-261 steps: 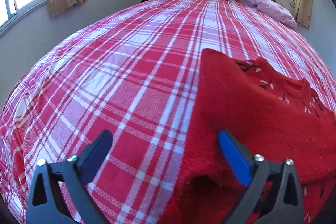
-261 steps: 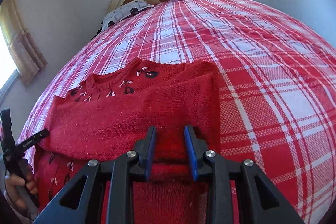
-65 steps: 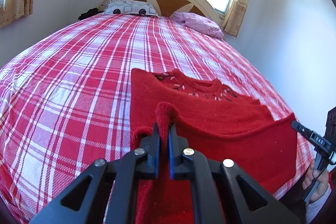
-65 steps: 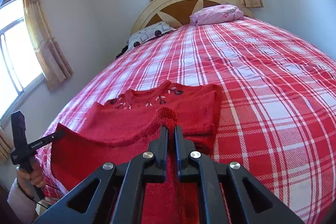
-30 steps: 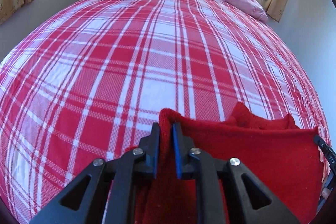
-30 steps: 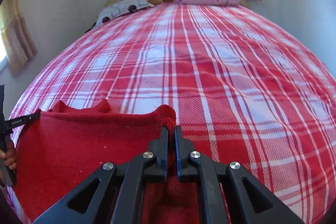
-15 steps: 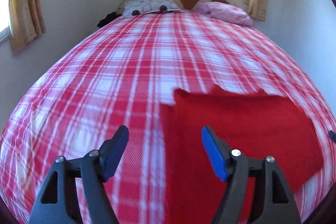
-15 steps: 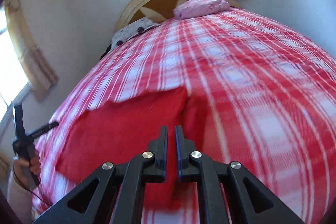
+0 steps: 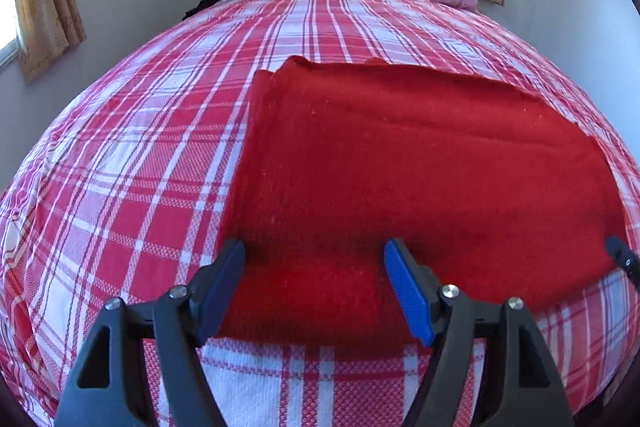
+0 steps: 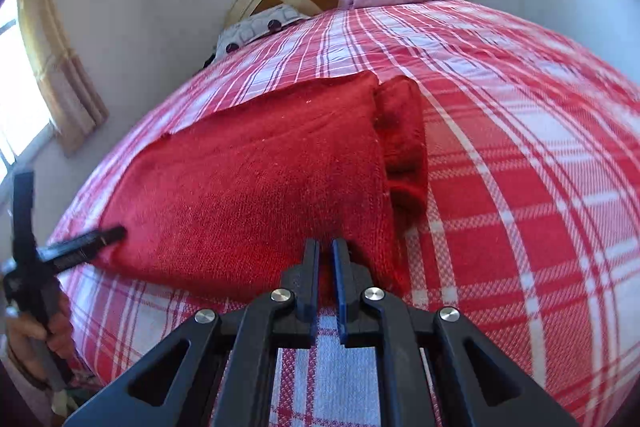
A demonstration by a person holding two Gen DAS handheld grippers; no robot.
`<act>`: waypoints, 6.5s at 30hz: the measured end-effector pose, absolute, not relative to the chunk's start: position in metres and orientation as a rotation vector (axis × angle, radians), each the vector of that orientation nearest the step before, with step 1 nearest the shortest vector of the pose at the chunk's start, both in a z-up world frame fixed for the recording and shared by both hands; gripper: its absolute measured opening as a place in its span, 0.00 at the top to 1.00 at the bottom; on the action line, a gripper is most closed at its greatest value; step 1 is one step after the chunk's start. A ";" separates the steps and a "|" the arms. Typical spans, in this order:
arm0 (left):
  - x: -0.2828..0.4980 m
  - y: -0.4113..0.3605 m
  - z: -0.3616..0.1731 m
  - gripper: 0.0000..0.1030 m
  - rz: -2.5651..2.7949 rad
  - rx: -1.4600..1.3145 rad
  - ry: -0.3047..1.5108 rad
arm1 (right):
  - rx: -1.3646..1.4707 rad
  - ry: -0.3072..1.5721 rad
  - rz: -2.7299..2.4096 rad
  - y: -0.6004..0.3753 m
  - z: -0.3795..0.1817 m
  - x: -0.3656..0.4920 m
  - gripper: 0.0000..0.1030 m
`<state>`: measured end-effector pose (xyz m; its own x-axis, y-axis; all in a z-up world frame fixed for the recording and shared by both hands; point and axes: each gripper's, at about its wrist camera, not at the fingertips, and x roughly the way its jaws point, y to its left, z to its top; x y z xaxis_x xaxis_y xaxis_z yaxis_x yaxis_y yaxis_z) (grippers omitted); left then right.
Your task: Fold small clothes
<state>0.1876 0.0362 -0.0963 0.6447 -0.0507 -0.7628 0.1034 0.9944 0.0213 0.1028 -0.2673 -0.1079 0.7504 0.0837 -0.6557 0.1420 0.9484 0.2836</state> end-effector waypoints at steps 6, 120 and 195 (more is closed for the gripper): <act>0.177 0.040 -0.097 0.27 -0.100 0.070 0.857 | 0.374 0.712 -0.047 -0.267 -0.111 0.101 0.93; 0.120 -0.058 -0.012 0.89 -0.516 -0.137 0.544 | 0.510 0.856 0.410 -0.236 -0.009 0.311 0.88; 0.133 -0.052 -0.064 0.12 -0.353 0.146 0.762 | 0.185 0.903 0.125 -0.328 -0.075 0.084 0.93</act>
<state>0.1330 -0.0522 -0.0641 0.6682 -0.2592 -0.6973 0.3639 0.9314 0.0025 0.0842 -0.3278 -0.0752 0.6137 0.1855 -0.7674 -0.0298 0.9768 0.2123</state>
